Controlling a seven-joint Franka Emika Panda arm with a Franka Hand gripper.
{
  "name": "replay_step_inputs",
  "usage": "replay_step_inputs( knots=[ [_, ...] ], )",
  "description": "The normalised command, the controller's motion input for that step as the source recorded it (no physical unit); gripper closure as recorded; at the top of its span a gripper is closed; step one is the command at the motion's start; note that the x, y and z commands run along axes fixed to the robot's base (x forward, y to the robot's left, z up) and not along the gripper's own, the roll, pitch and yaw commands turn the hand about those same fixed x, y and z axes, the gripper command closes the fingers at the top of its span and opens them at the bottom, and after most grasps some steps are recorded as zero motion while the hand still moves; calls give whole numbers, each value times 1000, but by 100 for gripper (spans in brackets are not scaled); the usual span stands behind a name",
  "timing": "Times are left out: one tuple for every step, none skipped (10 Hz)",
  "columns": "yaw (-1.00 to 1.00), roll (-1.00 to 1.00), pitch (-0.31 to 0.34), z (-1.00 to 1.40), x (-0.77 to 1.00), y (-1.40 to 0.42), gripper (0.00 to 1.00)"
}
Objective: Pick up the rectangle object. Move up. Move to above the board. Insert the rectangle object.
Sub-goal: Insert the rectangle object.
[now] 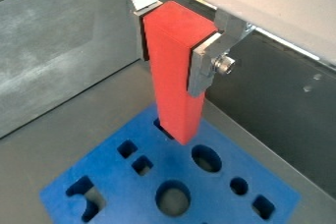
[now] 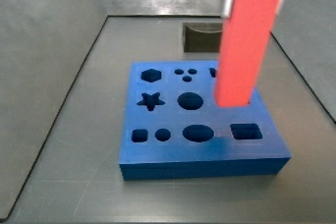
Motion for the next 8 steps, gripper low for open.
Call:
replay_step_inputs(
  knots=[
    [94, 254, -17, -174, 611, -374, 100],
    [91, 243, -17, -171, 609, -354, 100],
    [83, 194, -37, -103, 609, -329, 100],
    [69, 134, -69, -83, 600, -280, 100],
    [54, 114, -129, -80, 611, -146, 100],
    [0, 200, -120, -134, 620, -43, 100],
    [0, 366, -71, -289, 543, 0, 100],
    [0, 554, -46, -509, 320, 0, 100]
  ],
)
